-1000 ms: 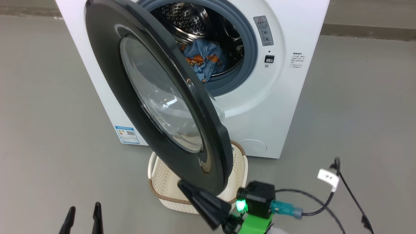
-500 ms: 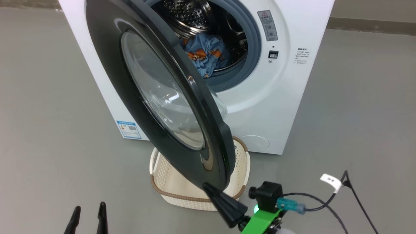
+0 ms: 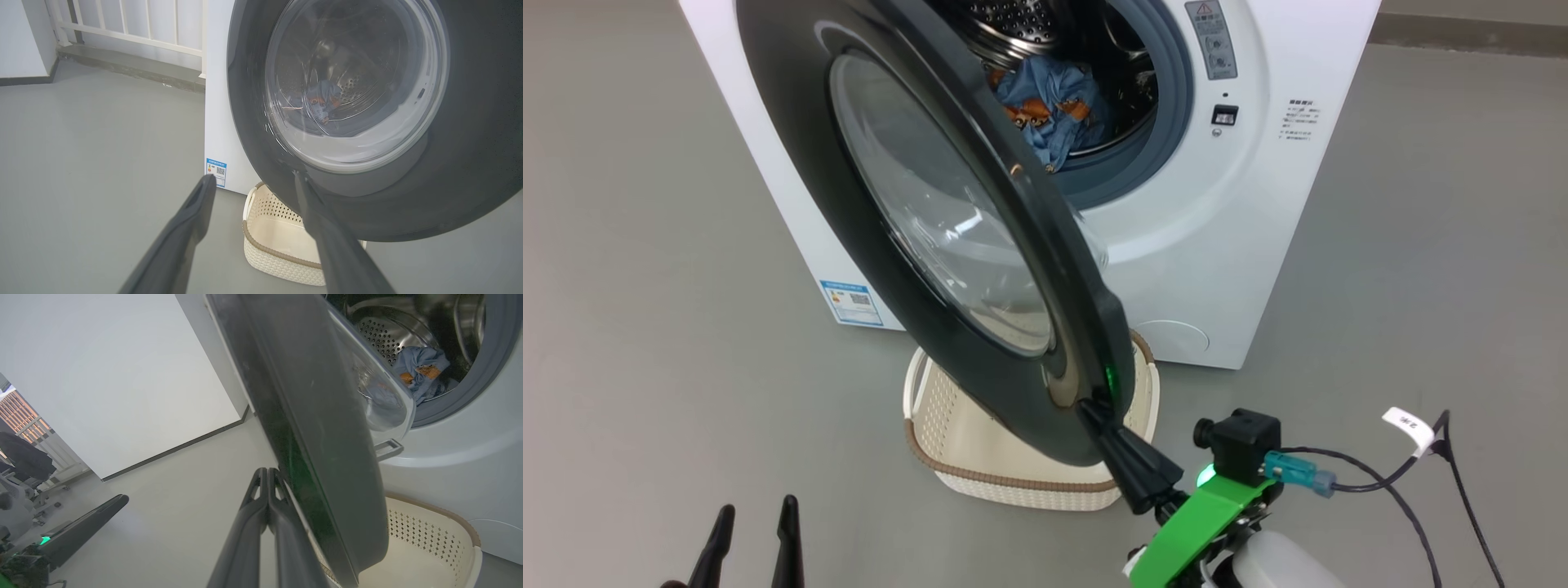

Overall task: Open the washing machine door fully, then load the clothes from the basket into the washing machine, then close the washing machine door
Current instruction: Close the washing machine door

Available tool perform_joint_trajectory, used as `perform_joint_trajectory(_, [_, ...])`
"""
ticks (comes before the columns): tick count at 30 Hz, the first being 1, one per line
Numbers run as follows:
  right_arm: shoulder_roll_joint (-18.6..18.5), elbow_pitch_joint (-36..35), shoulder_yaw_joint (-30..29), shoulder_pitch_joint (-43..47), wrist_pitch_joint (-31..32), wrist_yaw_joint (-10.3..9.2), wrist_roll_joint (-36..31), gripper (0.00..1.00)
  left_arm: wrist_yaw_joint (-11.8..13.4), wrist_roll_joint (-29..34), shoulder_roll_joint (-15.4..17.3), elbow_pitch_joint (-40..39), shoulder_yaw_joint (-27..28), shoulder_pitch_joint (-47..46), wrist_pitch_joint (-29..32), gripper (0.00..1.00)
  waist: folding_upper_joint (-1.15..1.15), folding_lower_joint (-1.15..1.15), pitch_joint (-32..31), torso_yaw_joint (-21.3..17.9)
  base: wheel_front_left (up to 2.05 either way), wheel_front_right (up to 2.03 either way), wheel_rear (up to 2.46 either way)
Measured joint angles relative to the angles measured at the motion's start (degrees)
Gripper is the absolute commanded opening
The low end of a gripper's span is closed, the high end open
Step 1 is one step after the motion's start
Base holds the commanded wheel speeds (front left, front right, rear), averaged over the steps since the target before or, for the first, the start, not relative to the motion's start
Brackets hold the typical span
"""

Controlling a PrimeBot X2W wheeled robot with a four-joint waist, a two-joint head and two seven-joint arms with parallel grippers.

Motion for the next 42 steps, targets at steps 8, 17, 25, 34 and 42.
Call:
perform_joint_trajectory(8, [0.20,0.07,-5.12,-0.99,0.07,0.02,-1.05,0.00,0.00,-0.01,-0.18,-0.11,-0.99,-1.42,0.00,1.00,0.00,0.00,1.74,-0.17,0.00,0.00,0.00])
perform_joint_trajectory(17, [-0.34,0.07,-12.38,-7.86,0.07,0.02,-3.86,0.00,0.00,-0.02,-0.91,-1.11,-3.41,-6.23,0.00,1.00,0.00,0.00,5.80,0.11,0.00,0.00,0.00])
perform_joint_trajectory(25, [-1.11,-0.13,-20.94,-14.02,0.04,0.02,-4.89,0.00,0.00,-0.07,-1.42,-1.94,-4.48,-9.28,-0.02,1.00,0.00,0.00,9.88,0.87,0.00,0.00,0.00])
perform_joint_trajectory(34, [-1.40,1.29,-27.81,-21.75,-0.01,0.01,-6.67,0.00,0.00,-0.64,-1.67,-2.13,-6.36,-14.34,-0.42,1.00,0.00,0.00,14.47,2.06,0.00,0.00,0.00])
perform_joint_trajectory(42, [-1.57,3.71,-32.16,-29.44,-0.02,0.01,-7.64,0.00,0.00,-1.25,-1.75,-2.33,-9.01,-18.01,-0.42,1.00,0.00,0.00,18.56,3.37,0.00,0.00,0.00])
